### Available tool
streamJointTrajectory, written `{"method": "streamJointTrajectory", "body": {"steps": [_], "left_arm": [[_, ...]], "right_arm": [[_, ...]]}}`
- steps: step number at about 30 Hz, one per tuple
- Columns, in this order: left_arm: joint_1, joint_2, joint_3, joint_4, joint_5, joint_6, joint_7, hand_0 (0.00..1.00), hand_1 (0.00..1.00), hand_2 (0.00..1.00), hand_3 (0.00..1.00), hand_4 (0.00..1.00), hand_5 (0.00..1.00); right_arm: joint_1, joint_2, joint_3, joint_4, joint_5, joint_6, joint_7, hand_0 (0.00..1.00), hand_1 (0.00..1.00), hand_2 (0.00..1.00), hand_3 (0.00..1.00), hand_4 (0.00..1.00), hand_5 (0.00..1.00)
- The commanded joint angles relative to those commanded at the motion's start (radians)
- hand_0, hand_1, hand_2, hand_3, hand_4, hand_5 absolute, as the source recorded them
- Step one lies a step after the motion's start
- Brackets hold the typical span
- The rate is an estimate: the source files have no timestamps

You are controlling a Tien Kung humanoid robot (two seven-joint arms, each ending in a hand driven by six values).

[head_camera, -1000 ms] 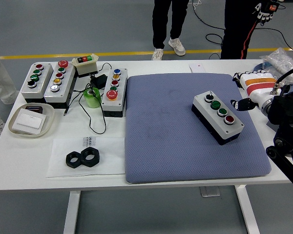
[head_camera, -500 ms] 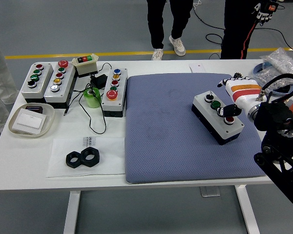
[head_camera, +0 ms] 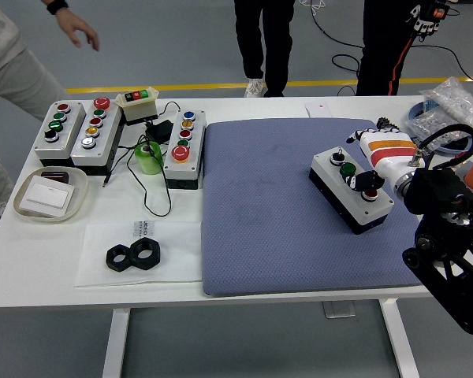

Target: Pick up the button,place it on the desk,press the button,press the button

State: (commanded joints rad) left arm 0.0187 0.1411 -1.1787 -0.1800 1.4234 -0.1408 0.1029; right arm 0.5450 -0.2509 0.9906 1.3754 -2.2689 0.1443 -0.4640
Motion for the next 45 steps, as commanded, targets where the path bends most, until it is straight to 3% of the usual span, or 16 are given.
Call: {"method": "streamJointTrajectory", "body": {"steps": [2,3,15,33,45], "left_arm": [[0.001,0.000,0.003,0.000,-0.004,0.001,-0.001,0.742,0.913,0.981,0.947,0.610,0.998],[0.001,0.001,0.004,0.000,-0.005,0.001,-0.001,0.742,0.913,0.981,0.947,0.610,0.998],[-0.004,0.002,0.012,0.000,-0.016,0.001,-0.003,0.742,0.913,0.981,0.947,0.609,0.998],[-0.002,0.002,0.018,0.000,-0.026,0.003,-0.006,0.742,0.913,0.981,0.948,0.609,0.998],[0.001,0.001,0.009,0.000,-0.012,0.001,-0.003,0.742,0.913,0.981,0.948,0.609,0.998]], "right_arm": [[0.000,0.003,0.005,-0.005,0.000,-0.001,0.001,0.913,0.895,0.912,0.872,0.799,0.334],[0.000,0.007,0.009,-0.009,0.000,0.000,0.003,0.930,0.922,0.959,0.921,0.824,0.354],[0.005,0.019,0.036,-0.029,0.000,0.010,0.008,0.944,0.945,0.996,0.993,0.848,0.386],[0.000,0.016,0.065,-0.023,0.000,0.005,0.006,0.948,0.946,0.986,0.987,0.856,0.394],[-0.019,0.031,0.064,-0.067,0.000,-0.026,0.013,0.946,0.946,0.984,0.984,0.879,0.412]]}}
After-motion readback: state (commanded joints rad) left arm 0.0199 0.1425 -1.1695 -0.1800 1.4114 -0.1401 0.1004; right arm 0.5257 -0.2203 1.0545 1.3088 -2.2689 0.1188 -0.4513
